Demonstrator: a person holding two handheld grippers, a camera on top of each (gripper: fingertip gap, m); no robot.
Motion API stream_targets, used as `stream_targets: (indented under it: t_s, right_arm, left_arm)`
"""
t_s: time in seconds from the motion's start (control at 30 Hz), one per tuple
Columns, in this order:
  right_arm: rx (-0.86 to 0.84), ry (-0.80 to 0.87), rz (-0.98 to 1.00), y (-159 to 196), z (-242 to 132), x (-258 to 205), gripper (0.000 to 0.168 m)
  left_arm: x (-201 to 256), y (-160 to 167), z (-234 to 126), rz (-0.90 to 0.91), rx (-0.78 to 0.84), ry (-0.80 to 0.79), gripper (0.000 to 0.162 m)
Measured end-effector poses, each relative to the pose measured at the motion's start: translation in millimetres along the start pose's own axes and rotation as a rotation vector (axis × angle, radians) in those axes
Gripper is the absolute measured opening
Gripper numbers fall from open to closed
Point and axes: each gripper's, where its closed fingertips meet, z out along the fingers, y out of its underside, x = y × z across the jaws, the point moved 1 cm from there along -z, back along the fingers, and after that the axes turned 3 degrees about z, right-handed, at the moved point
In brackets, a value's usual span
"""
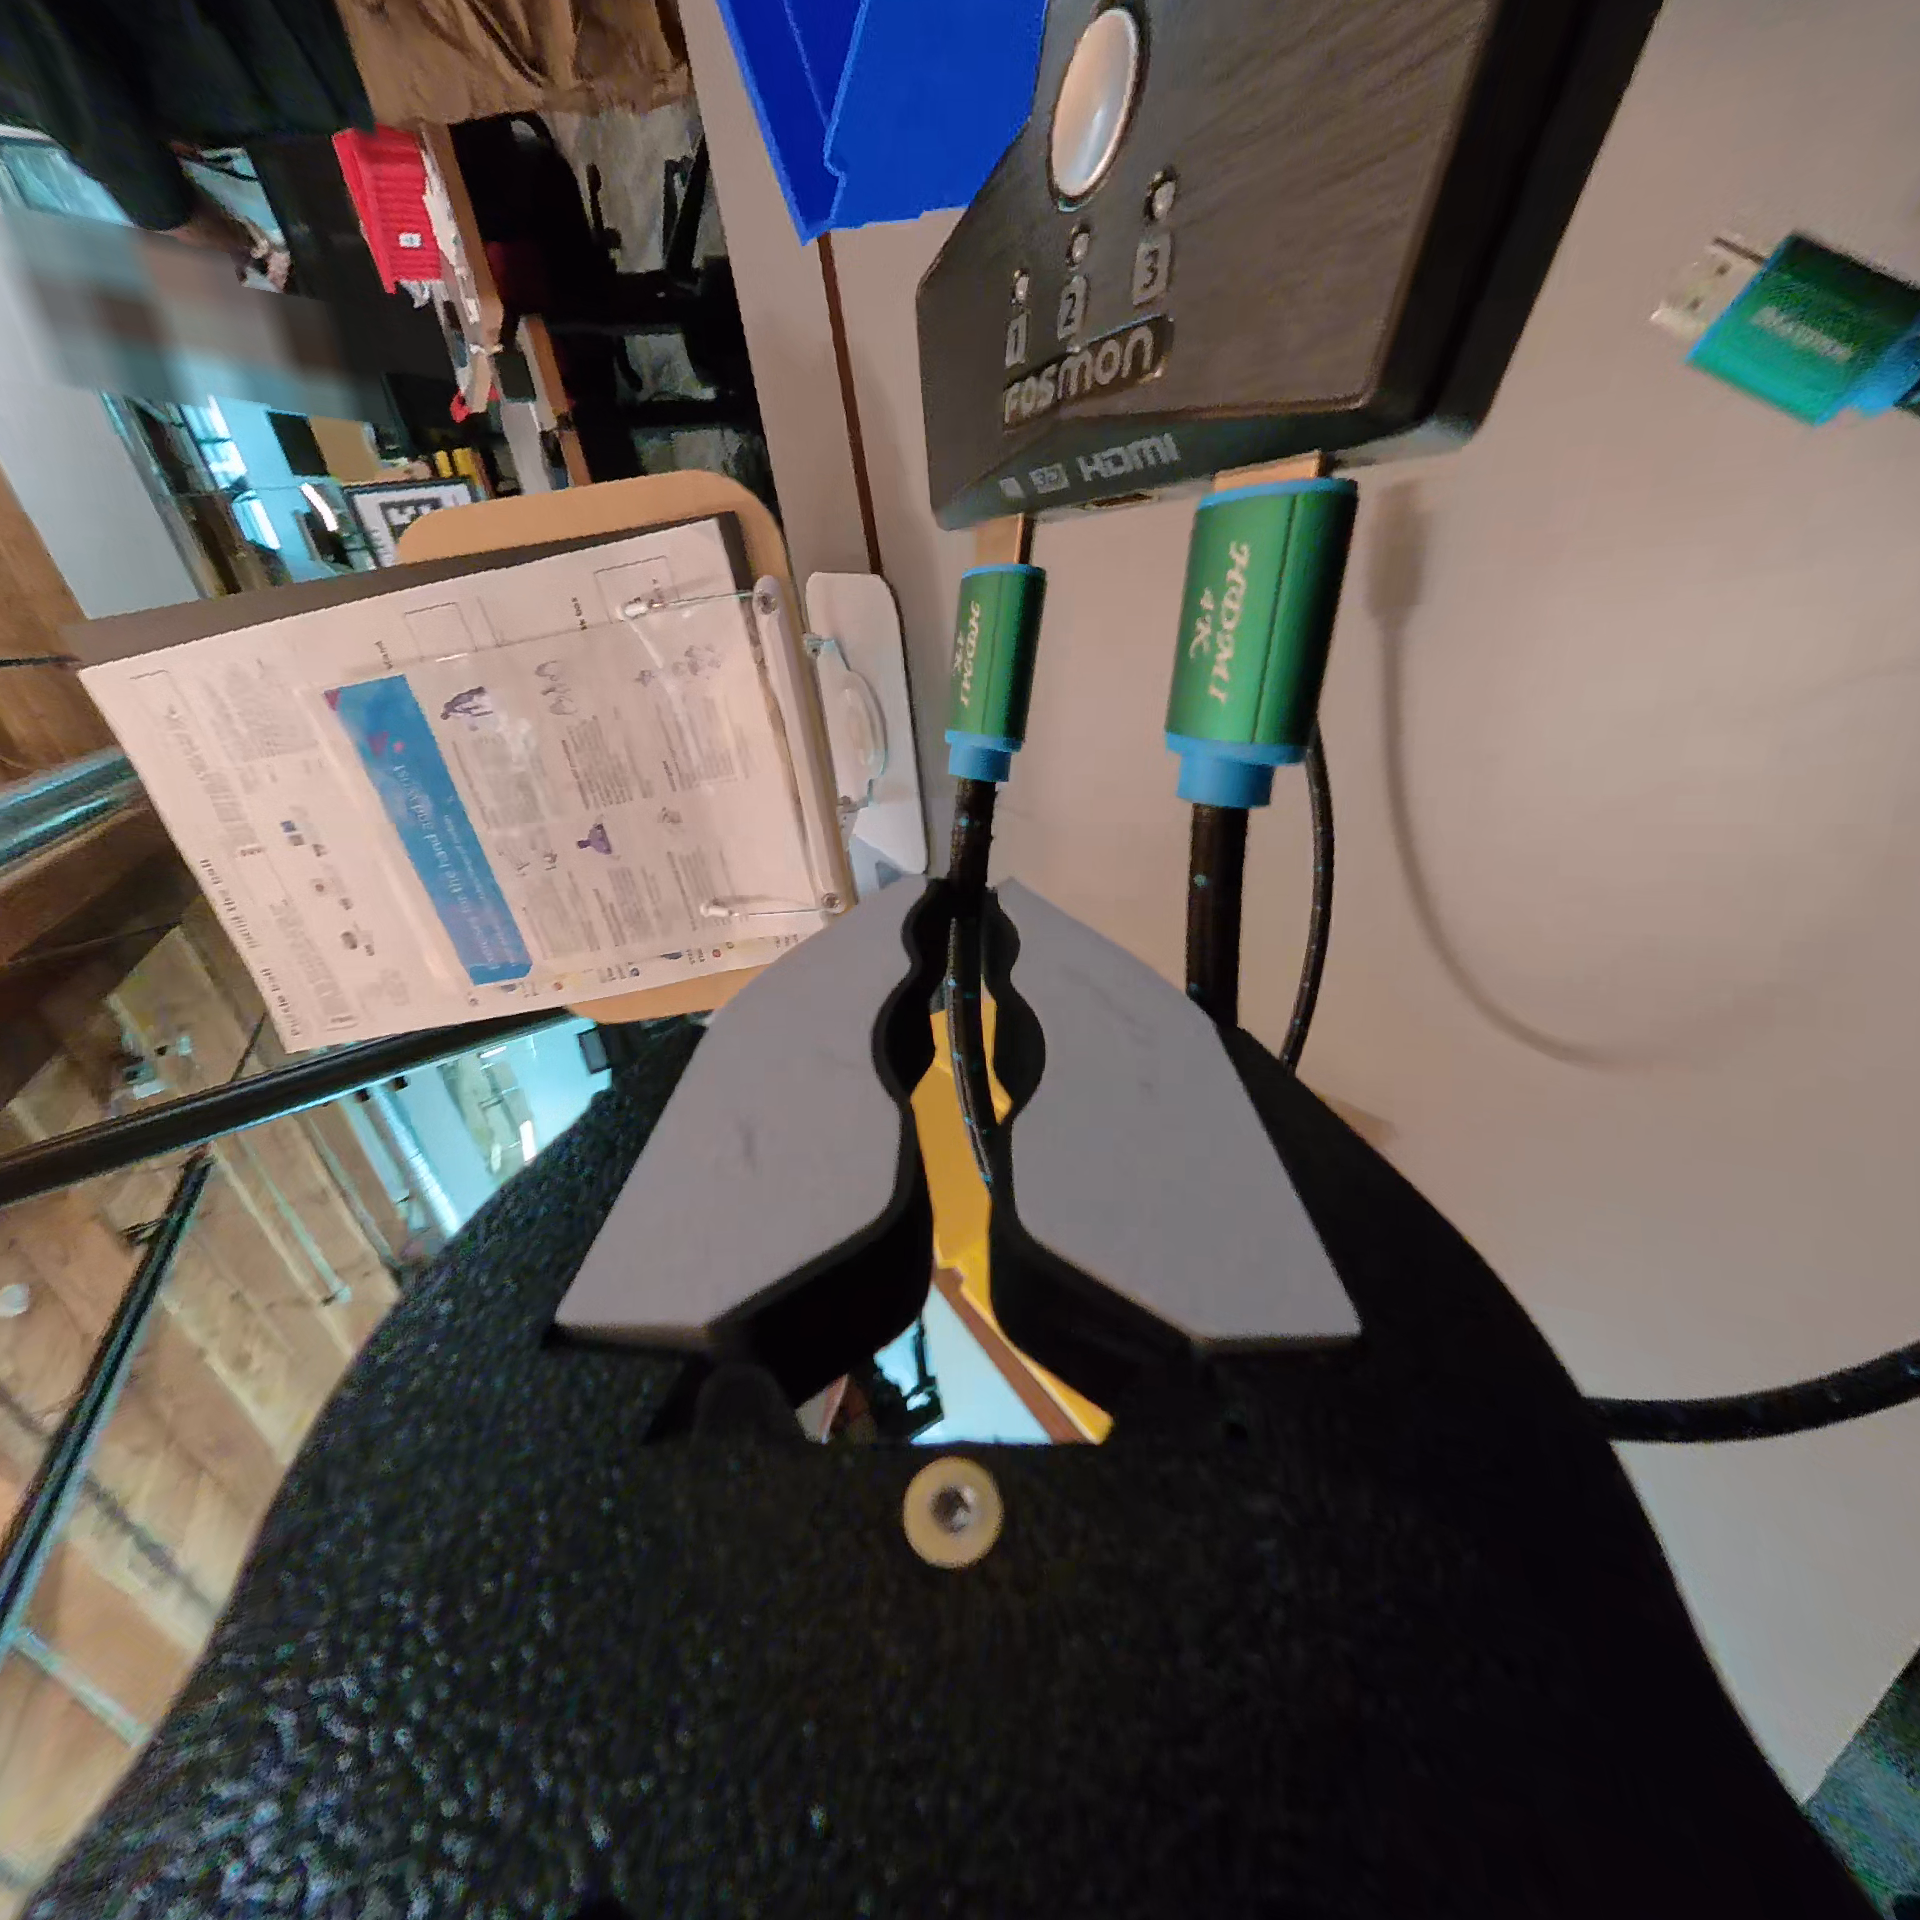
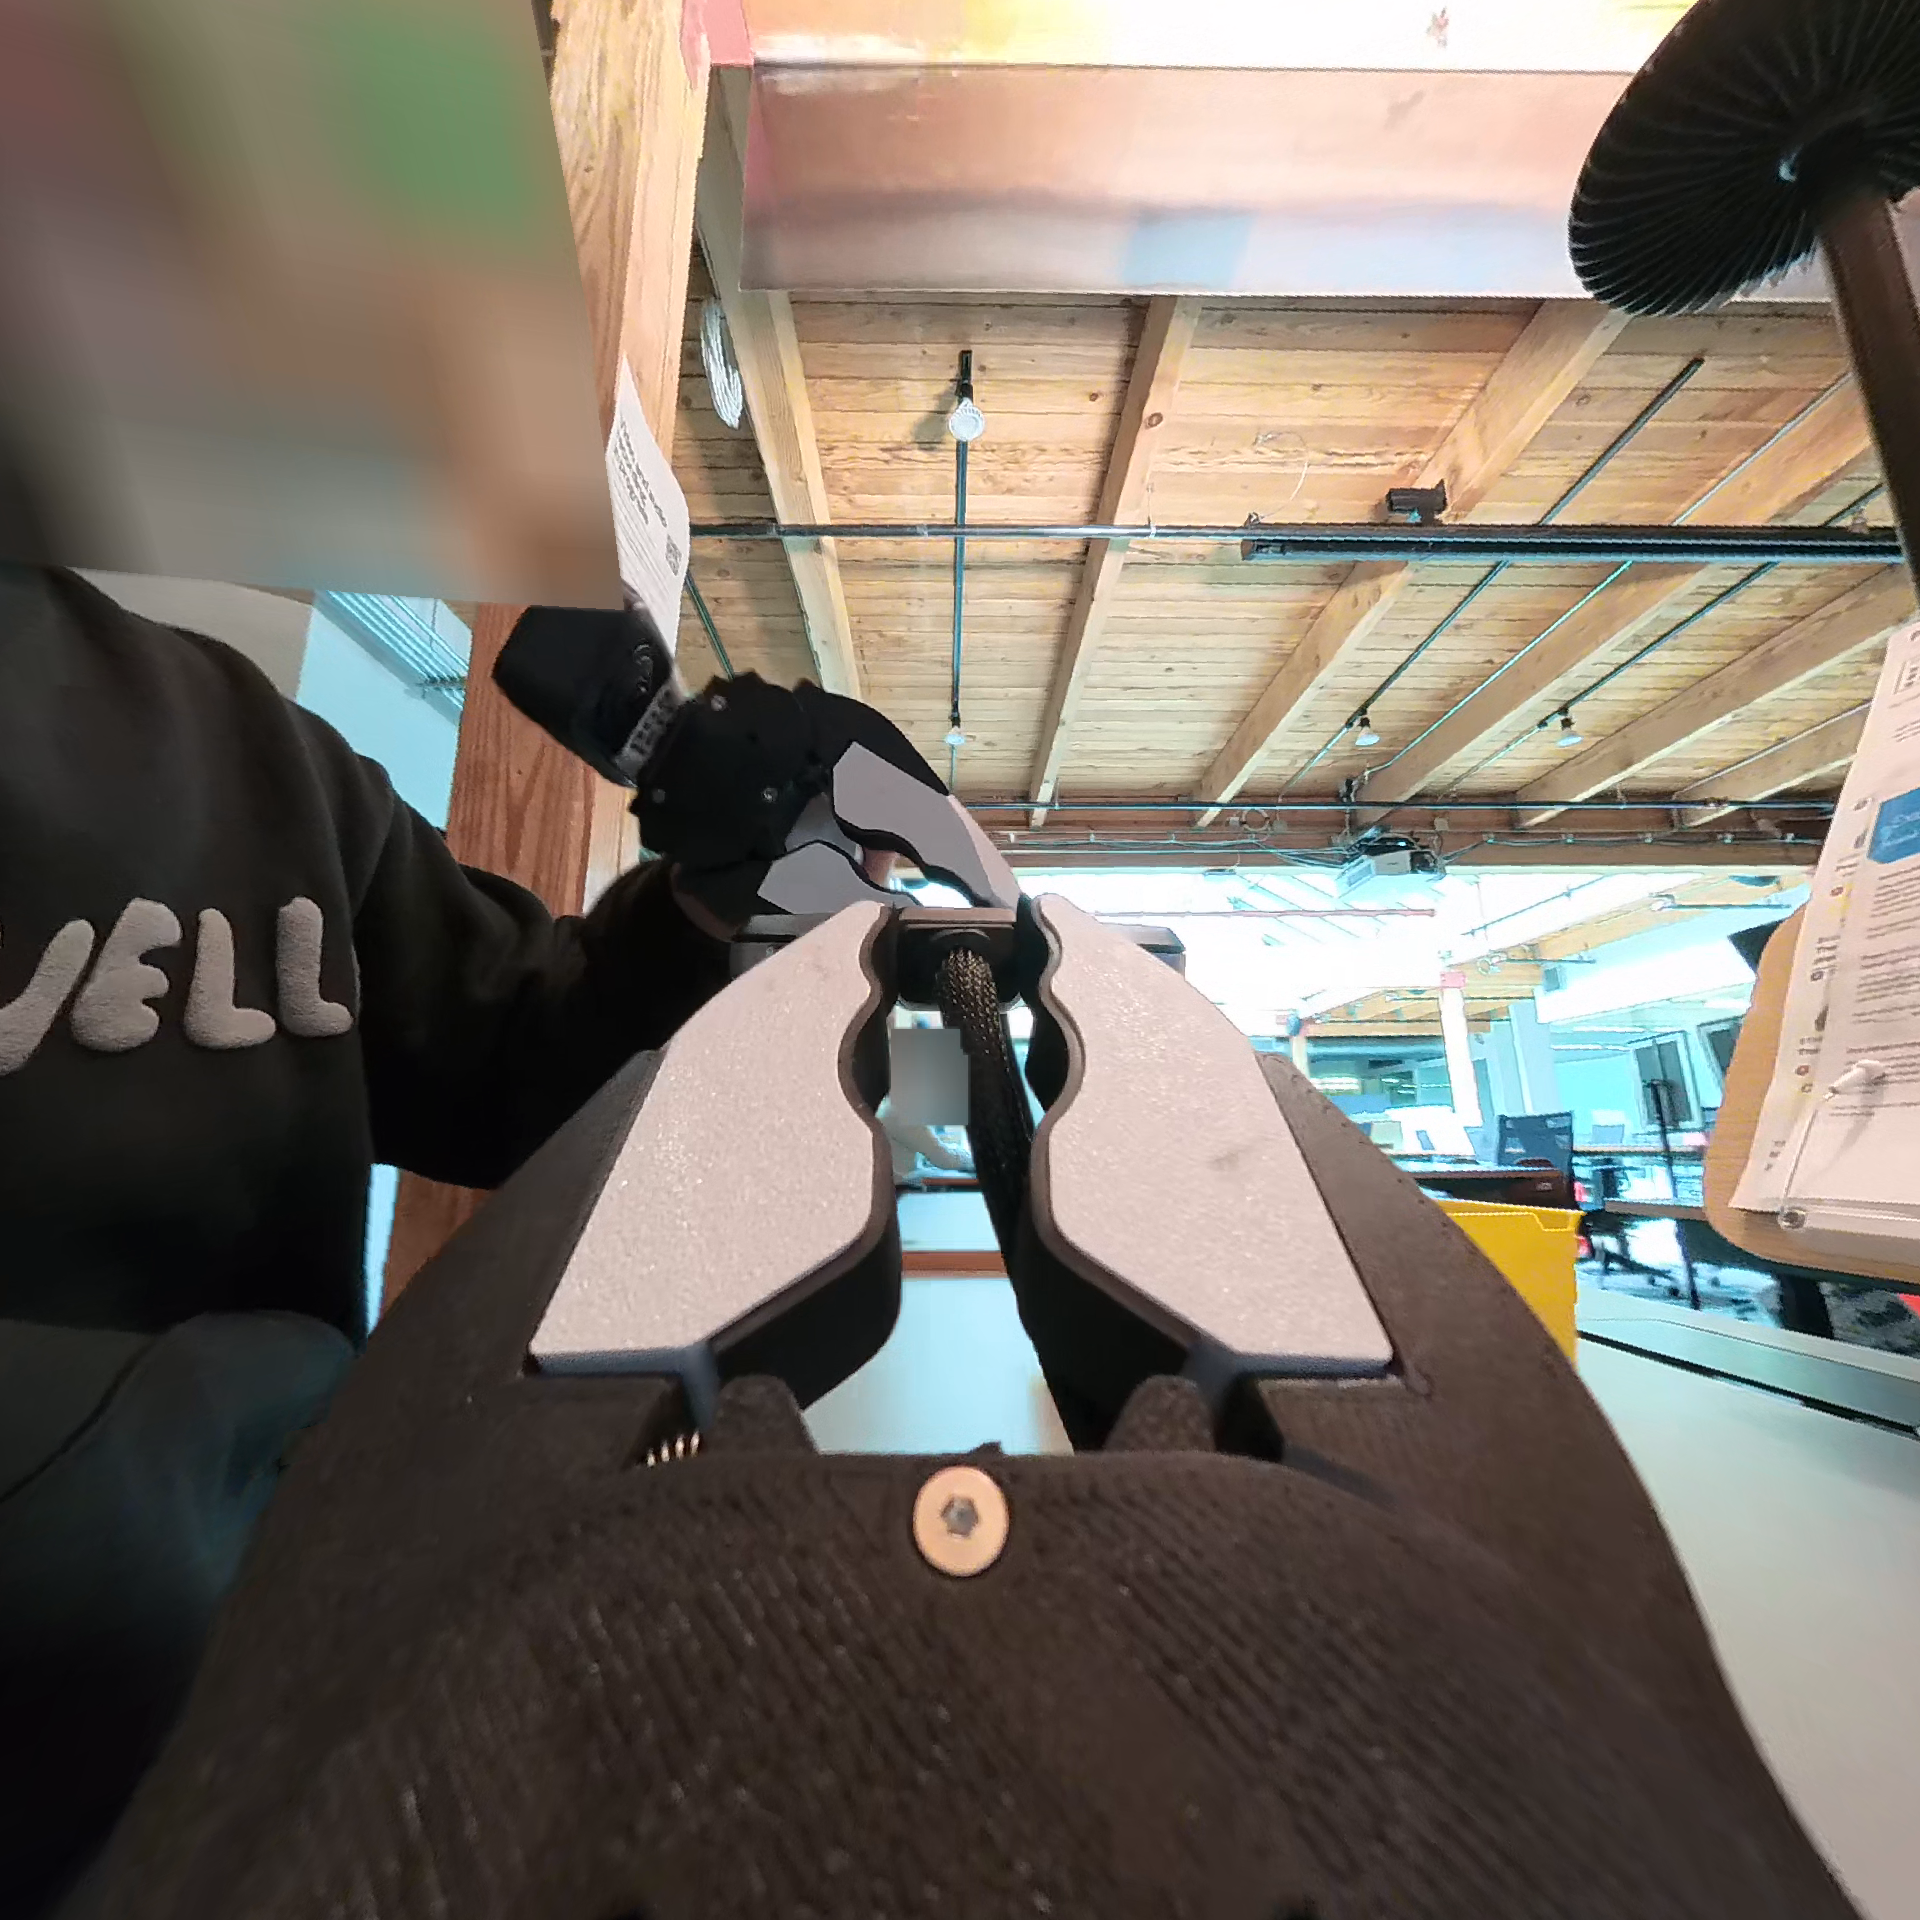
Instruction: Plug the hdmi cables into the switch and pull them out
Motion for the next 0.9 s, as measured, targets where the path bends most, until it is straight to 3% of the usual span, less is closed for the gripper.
stream_targets:
  t_s: [0.47, 0.67, 0.9]
  right_arm:
    - [0.056, -0.093, -0.021, -11, -2, -15, 0.022]
    - [0.011, -0.108, -0.043, -4, 1, -18, 0.022]
    - [0.015, -0.103, -0.057, -5, 1, -17, 0.022]
  left_arm:
    - [11, -10, -15, -0.459, 0.575, 0.516, 0.006]
    - [19, -17, -13, -0.591, 0.675, 0.677, 0.01]
    - [29, -25, -5, -0.661, 0.653, 0.779, 0.019]
